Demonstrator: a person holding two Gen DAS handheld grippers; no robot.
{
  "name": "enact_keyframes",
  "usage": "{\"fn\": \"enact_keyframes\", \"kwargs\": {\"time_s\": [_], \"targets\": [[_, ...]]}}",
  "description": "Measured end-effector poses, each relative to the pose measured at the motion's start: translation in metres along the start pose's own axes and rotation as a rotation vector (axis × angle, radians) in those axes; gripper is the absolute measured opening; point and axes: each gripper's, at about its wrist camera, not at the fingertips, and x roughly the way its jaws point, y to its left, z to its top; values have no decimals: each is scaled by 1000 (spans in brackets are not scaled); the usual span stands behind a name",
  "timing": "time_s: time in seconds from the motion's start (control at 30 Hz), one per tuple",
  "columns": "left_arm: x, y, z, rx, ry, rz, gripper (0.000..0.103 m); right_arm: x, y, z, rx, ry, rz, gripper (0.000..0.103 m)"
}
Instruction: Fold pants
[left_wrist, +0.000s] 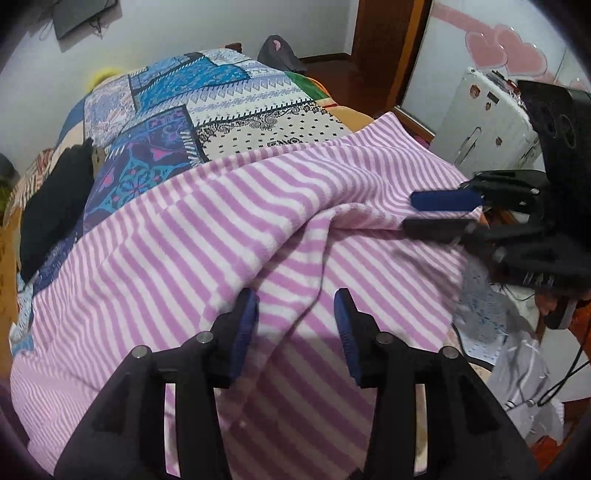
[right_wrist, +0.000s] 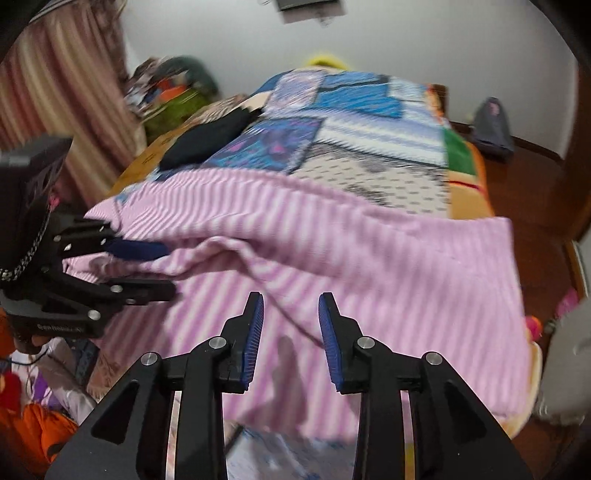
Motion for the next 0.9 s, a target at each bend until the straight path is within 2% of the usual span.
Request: {"fn": "enact_keyframes", "kwargs": {"time_s": [0.13, 0.17, 0.2, 0.23, 0.27, 0.3, 0.43, 0.53, 0.63, 0.7, 0.9], "targets": [[6, -3, 4, 41, -20, 34, 42, 23, 11, 3, -44, 31, -6, 28], [6, -2, 4, 46, -26, 40, 37, 28, 12, 4, -47, 33, -11, 28], [7, -2, 5, 50, -31, 50, 29, 31, 11, 5, -46, 36, -11, 28], [7, 0, 6, 54, -37, 64, 24, 34, 10, 6, -44, 35, -11, 20], [6, 1, 6, 53, -38, 65, 15, 34, 10, 7, -42, 27, -8, 6], [6, 3, 7, 50, -39, 65, 10, 35, 10, 7, -47, 27, -13, 6], [-2, 7, 8, 34, -36, 16, 7, 23, 9, 7, -40, 0, -2, 5], [-16, -5, 2, 64, -51, -23, 6, 12, 11, 8, -45, -11, 3, 4], [-30, -23, -6, 114, -68, -21, 6, -1, 12, 3, -50, -17, 1, 4], [-35, -30, -11, 126, -65, -43, 1, -11, 13, -3, -45, -20, 5, 4], [-40, -39, -22, 105, -53, -46, 1, -27, 21, -23, -44, -15, 6, 4]]}}
